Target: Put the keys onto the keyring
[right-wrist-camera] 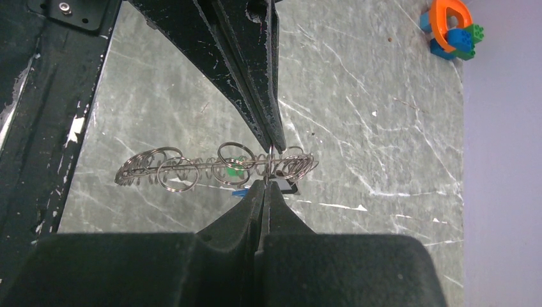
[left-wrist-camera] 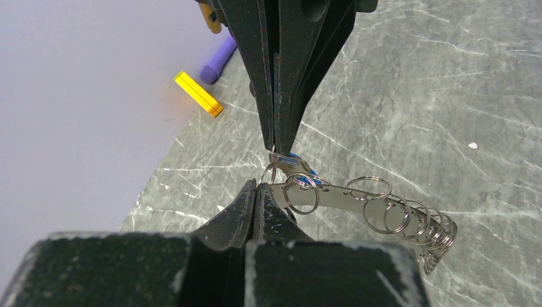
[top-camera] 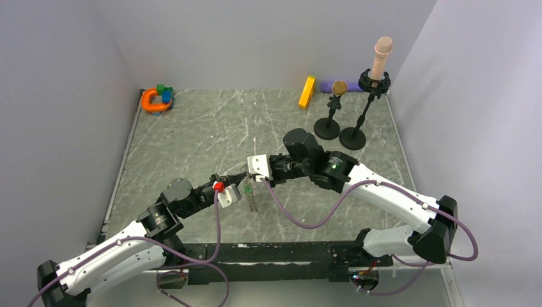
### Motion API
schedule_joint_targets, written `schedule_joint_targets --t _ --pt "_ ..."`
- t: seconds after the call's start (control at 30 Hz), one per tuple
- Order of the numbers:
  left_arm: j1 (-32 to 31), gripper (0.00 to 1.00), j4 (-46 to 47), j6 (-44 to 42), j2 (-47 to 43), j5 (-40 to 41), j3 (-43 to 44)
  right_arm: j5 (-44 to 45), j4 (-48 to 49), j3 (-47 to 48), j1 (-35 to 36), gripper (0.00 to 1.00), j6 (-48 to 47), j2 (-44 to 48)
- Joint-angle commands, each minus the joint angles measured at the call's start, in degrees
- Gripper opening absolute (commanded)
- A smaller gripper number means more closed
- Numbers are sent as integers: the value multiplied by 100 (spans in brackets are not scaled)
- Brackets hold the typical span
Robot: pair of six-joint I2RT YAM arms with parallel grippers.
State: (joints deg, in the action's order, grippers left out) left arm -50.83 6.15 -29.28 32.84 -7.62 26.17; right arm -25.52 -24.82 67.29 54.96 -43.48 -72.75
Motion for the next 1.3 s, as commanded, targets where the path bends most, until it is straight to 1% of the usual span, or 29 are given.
schedule_joint_targets --t 0.0,0.6,1.27 --pt "-31 0 369 45 -33 52 195 101 32 92 32 0 -20 63" --pt "-25 0 415 104 12 -68 213 31 160 92 32 0 11 -28" --pt "-25 0 557 231 -17 -211 176 60 380 65 30 0 265 -71"
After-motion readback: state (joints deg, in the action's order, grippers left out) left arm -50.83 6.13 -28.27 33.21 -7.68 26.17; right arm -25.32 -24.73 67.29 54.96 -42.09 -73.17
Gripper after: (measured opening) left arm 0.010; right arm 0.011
